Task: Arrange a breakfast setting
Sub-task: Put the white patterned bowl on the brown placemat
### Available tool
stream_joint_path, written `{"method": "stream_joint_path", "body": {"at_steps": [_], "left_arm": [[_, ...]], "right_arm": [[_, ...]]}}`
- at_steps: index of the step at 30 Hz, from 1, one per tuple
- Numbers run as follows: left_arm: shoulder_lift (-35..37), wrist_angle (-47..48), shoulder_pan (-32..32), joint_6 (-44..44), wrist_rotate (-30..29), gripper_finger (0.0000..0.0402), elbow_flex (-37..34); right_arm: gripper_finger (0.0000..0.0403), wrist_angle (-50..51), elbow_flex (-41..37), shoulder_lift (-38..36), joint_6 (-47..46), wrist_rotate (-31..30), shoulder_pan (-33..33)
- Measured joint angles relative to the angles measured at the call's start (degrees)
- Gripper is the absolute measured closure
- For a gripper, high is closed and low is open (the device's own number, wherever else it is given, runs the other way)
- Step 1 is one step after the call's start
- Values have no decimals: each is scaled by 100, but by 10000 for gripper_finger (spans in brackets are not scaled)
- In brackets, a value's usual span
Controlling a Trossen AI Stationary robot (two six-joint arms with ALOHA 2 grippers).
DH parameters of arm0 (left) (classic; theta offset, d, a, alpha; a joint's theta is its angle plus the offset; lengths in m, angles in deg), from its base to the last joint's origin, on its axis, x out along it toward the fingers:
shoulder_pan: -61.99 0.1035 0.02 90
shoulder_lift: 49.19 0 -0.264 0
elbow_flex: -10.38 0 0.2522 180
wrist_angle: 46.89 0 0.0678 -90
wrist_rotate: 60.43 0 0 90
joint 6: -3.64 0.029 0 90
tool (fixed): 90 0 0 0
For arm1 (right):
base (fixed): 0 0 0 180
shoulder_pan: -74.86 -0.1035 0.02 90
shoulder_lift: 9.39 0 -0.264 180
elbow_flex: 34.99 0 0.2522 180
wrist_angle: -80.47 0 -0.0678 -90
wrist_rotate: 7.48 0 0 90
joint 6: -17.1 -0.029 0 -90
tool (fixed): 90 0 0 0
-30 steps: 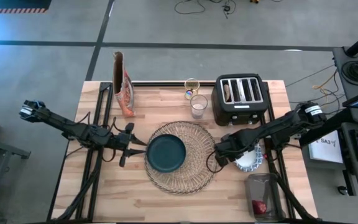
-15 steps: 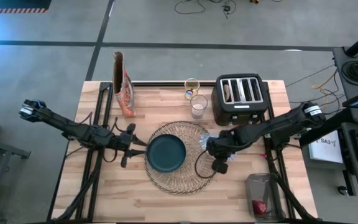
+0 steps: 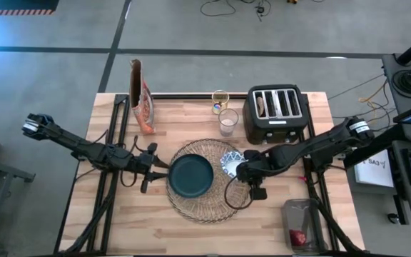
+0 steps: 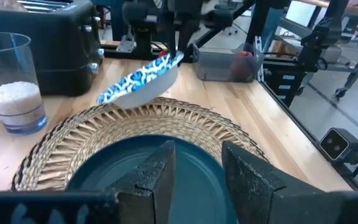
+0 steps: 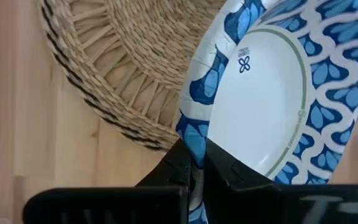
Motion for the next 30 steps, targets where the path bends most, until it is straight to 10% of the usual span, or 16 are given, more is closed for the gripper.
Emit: {"method": "stream_joint_path", "body": {"at_steps": [10,30], "left_arm": [[0,-150,0,0,0,285,0],[-11,-209,2,22,-44,285,0]], "right_arm": [[394,-1590,-760,2,-93,12,0],[365,-1574,-790,2,-504,109,-24]]}}
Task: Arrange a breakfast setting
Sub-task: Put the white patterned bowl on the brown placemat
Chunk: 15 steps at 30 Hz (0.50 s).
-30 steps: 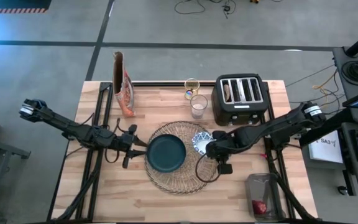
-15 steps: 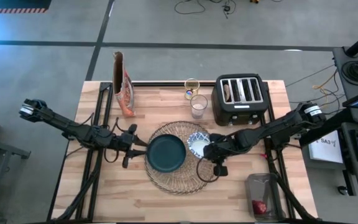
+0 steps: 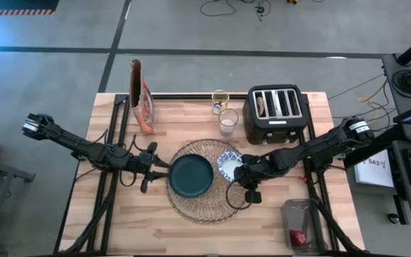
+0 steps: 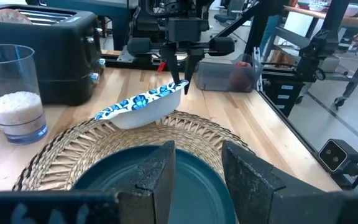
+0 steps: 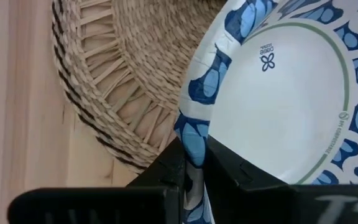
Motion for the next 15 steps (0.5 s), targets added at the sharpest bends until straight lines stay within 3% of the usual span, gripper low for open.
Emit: {"method": "stream_joint_path", "body": {"at_steps": [6,15], "left_arm": [[0,0,-2,1,-7,285,0],[-2,-72,-1,2,-21,285,0]], "right_arm": [[365,-2,0,0,-5,-358,3],[360,-4,0,0,-563,-347,0]]}}
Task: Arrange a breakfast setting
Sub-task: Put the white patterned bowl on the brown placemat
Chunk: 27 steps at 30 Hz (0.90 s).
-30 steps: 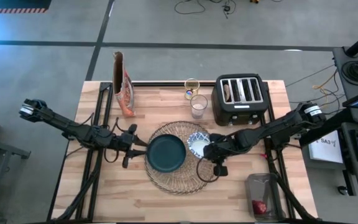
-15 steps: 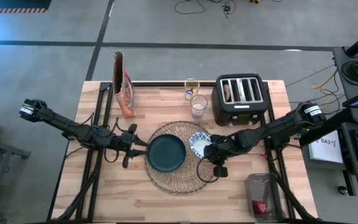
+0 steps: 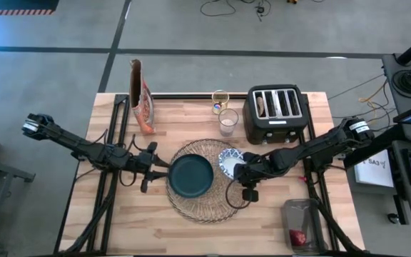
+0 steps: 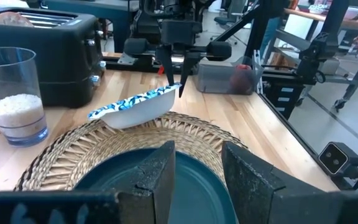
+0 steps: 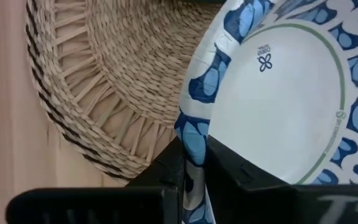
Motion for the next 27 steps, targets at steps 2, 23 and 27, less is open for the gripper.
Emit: {"method": "stream_joint_path", "body": {"at_steps": [2,23,27], "left_arm": [[1,-73,1,0,-1,285,0],[0,-344,1,2,2,285,0],[0,-410,1,2,2,285,0]], "right_arm": [[355,0,0,0,-75,124,-7],[331,-3,14,0,-132,456,-24],[296,-2,35,0,-132,454,-24]]}}
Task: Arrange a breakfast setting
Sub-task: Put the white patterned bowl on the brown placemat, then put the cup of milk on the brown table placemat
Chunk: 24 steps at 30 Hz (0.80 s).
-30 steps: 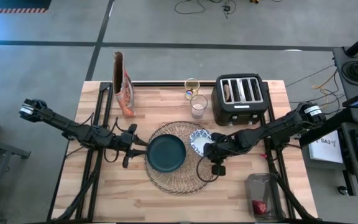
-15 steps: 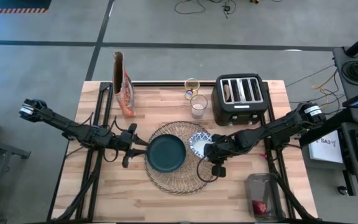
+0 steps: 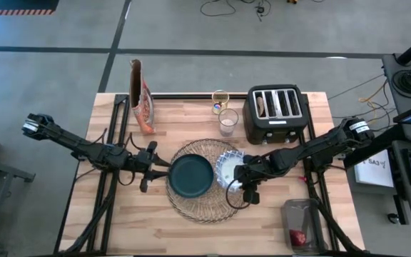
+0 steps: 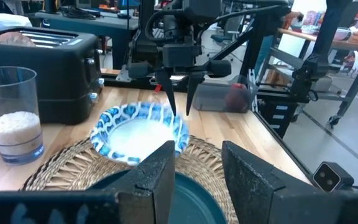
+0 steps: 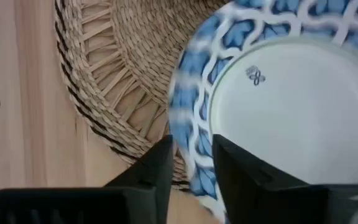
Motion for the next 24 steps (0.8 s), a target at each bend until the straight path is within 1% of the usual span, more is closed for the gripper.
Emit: {"method": "stream_joint_path", "body": {"at_steps": [5,9,12,15,17,19,21,24], "left_arm": [[0,-11,0,0,0,285,0],[0,-152,0,45,0,285,0],[0,-207,0,103,0,285,0],[0,-214,0,80,3,285,0],[0,-223,0,77,9,285,0],[0,-271,0,112,11,285,0],[0,-355,0,211,15,285,0],[0,-462,0,360,15,285,0]], "right_arm": [[261,53,80,0,2,-2,0],[250,72,305,-4,31,-6,0],[253,90,512,-7,39,-89,2],[261,137,697,-9,40,-415,0],[266,308,843,-9,13,-610,2],[271,521,982,-11,42,-666,15],[276,749,1101,-11,128,-683,30],[281,1102,1216,-11,360,-910,84]]}}
